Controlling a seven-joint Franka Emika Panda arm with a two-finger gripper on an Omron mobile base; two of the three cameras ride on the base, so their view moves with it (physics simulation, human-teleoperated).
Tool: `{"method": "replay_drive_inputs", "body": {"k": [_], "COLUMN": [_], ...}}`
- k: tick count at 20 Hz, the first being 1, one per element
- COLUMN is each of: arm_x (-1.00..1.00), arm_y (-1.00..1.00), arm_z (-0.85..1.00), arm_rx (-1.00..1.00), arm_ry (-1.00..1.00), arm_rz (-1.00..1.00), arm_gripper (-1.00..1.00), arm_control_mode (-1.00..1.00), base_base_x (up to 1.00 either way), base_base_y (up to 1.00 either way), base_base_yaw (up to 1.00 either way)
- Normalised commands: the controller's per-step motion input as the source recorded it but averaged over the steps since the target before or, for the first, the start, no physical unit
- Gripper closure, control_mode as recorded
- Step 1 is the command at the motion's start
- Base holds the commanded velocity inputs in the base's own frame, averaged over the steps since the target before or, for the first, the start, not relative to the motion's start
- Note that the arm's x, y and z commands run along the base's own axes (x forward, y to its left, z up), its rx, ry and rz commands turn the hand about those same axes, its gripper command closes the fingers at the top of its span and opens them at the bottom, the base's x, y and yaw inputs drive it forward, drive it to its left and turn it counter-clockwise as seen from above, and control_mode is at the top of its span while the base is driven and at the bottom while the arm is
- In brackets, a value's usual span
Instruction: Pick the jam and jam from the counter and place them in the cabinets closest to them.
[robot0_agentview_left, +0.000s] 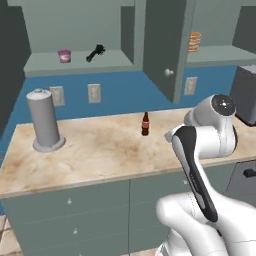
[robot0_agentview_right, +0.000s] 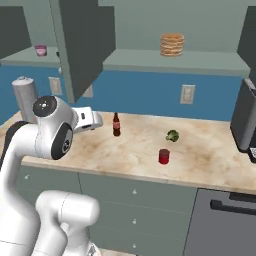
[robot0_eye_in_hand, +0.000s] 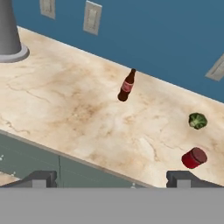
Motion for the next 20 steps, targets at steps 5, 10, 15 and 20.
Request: {"method": "replay_drive_inputs", "body": {"k": [5,10,15,20], "arm_x": [0.00,0.00,0.00,0.00], "arm_y": [0.00,0.00,0.00,0.00], "arm_z": [0.00,0.00,0.00,0.00], "arm_rx": [0.00,0.00,0.00,0.00], "arm_ry": [0.00,0.00,0.00,0.00], "arm_rz": [0.00,0.00,0.00,0.00], "arm_gripper": [-1.00,-1.00,-1.00,-1.00], "arm_control_mode": [1.00,1.00,1.00,1.00], "base_base_x": [0.08,0.06,0.01,0.00], "base_base_y": [-0.63,-0.59,-0.52,-0.28], "base_base_yaw": [0.00,0.00,0.00,0.00]}}
